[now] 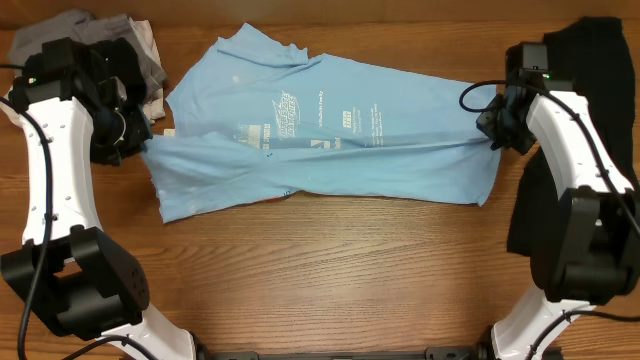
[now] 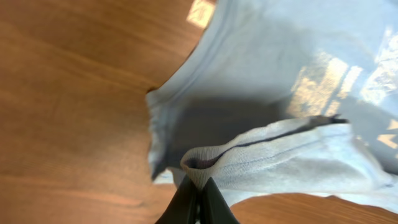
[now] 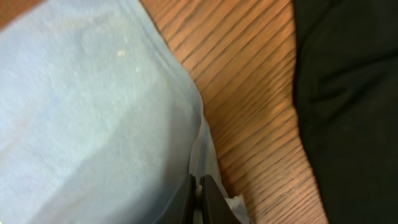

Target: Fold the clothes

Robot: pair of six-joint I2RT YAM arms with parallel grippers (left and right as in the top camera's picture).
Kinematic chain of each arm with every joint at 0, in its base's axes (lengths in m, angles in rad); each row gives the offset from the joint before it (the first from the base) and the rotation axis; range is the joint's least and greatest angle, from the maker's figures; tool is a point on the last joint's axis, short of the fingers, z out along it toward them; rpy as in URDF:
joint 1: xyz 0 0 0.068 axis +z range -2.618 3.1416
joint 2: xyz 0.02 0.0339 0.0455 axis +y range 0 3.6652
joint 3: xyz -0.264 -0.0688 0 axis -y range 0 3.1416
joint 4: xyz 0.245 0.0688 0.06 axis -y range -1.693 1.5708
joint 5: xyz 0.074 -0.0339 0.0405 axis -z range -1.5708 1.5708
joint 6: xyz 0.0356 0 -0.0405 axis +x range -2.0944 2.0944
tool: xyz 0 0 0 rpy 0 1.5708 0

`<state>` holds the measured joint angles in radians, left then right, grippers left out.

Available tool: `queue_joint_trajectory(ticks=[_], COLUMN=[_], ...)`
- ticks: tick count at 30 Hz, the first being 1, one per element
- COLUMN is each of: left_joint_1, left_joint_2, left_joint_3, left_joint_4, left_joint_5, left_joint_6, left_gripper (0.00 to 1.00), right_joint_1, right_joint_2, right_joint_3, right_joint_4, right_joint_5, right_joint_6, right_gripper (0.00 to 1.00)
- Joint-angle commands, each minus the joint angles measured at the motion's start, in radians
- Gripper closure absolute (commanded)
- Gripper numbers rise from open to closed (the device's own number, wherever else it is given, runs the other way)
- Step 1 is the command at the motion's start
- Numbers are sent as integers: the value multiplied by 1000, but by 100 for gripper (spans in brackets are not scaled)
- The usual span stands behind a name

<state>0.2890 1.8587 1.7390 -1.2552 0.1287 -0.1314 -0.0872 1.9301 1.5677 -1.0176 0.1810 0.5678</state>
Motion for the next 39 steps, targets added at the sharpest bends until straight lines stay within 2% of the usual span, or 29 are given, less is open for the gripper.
queue_joint_trajectory(ticks=[1,17,31,33,35,38,39], left_joint_1=[-28,-97,-108,-108,-107,-107,-107], left_joint_2=[-9,15,149,162,169,169,169], left_joint_3=[18,18,17,17,17,17,17], left_joint_4=[40,295,364,372,377,382,386], left_joint_5=[56,48,48,48,48,48,48], left_joint_6=[31,50,49,49,49,49,49], left_gripper=[96,96,91,85,84,84,75], right_joint_1=[-9,-25,-24,-24,-24,-24,-24], right_joint_2=[-30,-29,10,11,12,12,12], right_joint_3=[23,22,22,22,22,22,22], right_joint_4=[-3,105,170,176,178,180,182], right_joint_5=[64,76,50,49,42,42,42], right_joint_6=[43,43,42,42,42,42,42], right_gripper=[96,96,96,96,89,56,41])
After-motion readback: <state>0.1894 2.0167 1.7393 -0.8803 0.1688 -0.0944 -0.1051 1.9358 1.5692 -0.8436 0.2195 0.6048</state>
